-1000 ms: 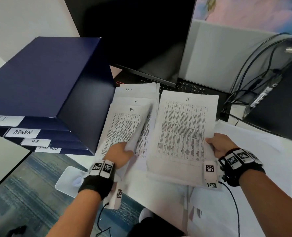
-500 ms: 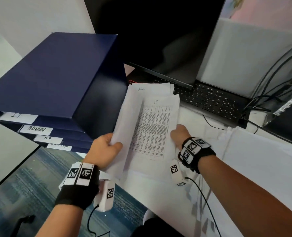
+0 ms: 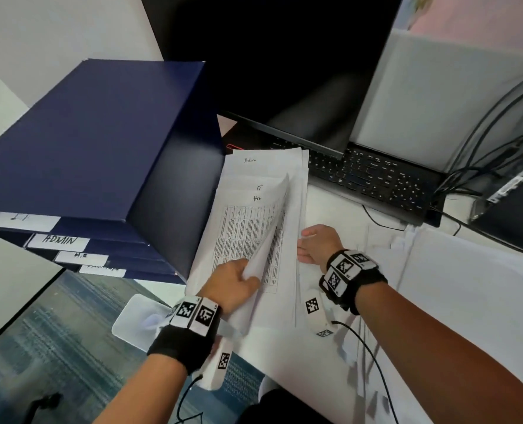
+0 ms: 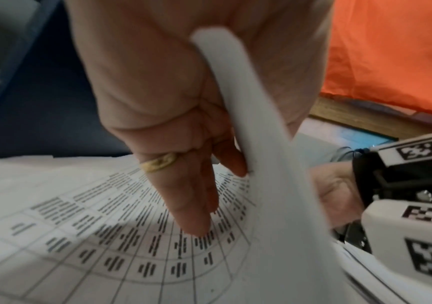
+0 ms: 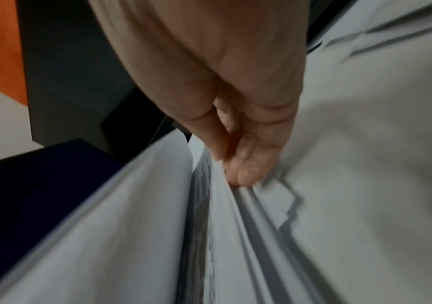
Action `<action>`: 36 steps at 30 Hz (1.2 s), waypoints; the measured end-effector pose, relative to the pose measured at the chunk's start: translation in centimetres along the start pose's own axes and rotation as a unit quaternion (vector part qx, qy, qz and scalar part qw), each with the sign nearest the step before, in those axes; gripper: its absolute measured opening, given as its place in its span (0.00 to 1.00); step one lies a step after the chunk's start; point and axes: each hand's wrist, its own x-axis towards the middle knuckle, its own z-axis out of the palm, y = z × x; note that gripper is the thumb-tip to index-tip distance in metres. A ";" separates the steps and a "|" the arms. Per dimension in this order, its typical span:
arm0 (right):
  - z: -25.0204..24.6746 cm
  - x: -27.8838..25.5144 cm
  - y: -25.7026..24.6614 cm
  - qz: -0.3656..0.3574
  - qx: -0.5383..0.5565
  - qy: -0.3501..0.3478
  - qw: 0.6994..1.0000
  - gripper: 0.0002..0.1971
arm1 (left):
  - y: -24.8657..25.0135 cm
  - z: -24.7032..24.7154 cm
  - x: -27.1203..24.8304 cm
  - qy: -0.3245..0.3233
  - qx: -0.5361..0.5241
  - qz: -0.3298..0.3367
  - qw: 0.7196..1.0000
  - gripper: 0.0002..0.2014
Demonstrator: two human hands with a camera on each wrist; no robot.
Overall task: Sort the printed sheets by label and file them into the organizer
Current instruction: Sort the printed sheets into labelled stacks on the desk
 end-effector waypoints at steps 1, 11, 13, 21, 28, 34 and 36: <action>-0.6 -0.4 0.1 0.012 0.051 0.007 0.999 0.12 | 0.0 0.3 0.2 -0.018 0.011 0.000 1.000 0.09; -9.5 -3.3 4.3 0.016 0.019 0.119 0.993 0.05 | 3.4 4.0 1.2 -0.076 0.207 0.023 0.975 0.26; -12.3 -4.1 5.7 0.021 -0.022 0.165 0.986 0.08 | 5.4 5.7 1.7 -0.053 0.224 0.035 0.973 0.18; -23.8 -6.8 14.4 0.132 -0.234 0.231 0.935 0.16 | 11.4 15.7 2.3 -0.087 0.153 0.113 0.978 0.12; -28.0 -8.4 18.1 0.197 -0.281 0.258 0.903 0.16 | 12.6 22.0 2.4 -0.116 0.184 0.069 0.974 0.20; -29.6 -8.6 19.8 0.185 -0.001 0.285 0.940 0.32 | 12.5 23.4 1.2 -0.074 0.092 0.142 0.983 0.25; -30.1 -8.5 20.3 0.177 0.057 0.266 0.946 0.17 | 12.3 23.7 0.4 -0.074 0.093 0.232 0.965 0.23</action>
